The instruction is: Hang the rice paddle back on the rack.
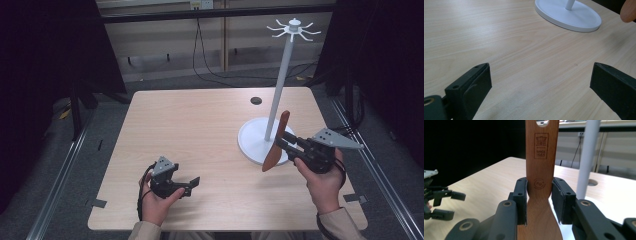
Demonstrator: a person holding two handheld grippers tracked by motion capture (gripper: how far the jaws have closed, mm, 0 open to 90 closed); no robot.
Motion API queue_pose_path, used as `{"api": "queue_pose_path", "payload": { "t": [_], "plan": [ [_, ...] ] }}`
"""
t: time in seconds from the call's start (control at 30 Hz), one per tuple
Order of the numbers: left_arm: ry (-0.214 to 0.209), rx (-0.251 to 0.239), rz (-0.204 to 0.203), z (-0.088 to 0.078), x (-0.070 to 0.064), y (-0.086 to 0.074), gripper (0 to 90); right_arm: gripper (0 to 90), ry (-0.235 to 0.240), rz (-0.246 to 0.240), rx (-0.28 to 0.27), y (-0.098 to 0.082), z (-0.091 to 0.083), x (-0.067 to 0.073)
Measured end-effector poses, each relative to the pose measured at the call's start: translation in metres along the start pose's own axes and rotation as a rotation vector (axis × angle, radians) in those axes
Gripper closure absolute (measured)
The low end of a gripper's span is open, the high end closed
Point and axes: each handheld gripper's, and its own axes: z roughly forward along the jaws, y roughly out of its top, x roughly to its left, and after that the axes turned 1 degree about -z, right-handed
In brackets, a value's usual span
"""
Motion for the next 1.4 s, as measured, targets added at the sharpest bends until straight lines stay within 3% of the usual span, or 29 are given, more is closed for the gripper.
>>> {"api": "queue_pose_path", "payload": {
  "t": [0.63, 0.93, 1.4],
  "plan": [
    [-0.007, 0.004, 0.007, 0.001, -0.001, 0.000, 3.6, 66.8, -0.076, -0.030, -0.076, 0.046, -0.015, -0.013],
    [-0.010, 0.000, 0.006, 0.001, 0.000, 0.000, 3.6, 66.8, -0.103, -0.006, -0.200, 0.064, -0.015, -0.014],
    [-0.010, -0.003, 0.006, 0.000, 0.001, 0.000, 3.6, 66.8, -0.142, 0.005, -0.292, 0.088, -0.010, -0.027]
  ]
}}
